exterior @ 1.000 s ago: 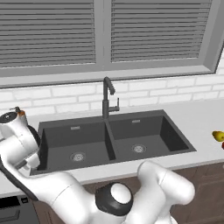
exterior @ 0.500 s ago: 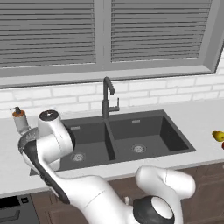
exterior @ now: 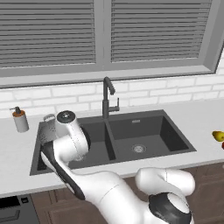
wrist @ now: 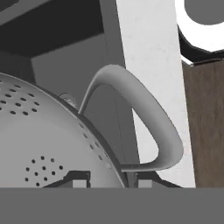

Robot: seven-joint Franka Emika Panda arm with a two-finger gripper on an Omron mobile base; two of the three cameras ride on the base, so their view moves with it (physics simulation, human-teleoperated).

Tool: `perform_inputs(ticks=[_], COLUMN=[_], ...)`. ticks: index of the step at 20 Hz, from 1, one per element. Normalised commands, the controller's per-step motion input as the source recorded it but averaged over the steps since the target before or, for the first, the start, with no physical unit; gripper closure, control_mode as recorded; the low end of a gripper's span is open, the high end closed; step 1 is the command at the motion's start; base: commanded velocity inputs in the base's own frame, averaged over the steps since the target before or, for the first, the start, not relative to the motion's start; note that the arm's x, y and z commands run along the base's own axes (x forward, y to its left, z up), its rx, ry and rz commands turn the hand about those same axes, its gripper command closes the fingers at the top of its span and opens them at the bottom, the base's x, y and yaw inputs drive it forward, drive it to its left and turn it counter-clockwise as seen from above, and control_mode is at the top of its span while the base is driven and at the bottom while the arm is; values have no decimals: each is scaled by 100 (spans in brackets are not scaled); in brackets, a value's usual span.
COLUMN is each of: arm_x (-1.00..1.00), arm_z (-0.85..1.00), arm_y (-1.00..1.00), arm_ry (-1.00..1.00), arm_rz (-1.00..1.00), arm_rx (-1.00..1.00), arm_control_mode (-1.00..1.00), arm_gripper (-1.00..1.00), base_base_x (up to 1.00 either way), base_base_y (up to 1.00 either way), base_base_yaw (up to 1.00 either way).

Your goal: Put the colander in the sink, put the pear, apple in the colander, and turn on the sink faucet and pour water over the colander.

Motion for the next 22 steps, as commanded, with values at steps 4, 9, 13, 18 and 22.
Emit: perform_inputs(ticks=[4, 9, 13, 18, 22], arm_x=[39, 16, 0, 0, 0], arm_z=[26, 2, -13, -10, -18], arm_y=[-13, -8, 0, 0, 0], arm_ry=[8, 14, 11, 2, 1], arm_rz=[-44, -41, -36, -33, -31], arm_rx=[2, 4, 3, 2, 0], arm_control_mode=[-100, -100, -100, -100, -100], arm_gripper=[100, 100, 100, 100, 100], base_base_x=[0, 0, 0, 0, 0], base_base_y=[0, 0, 0, 0, 0], base_base_yaw=[0, 0, 0, 0, 0])
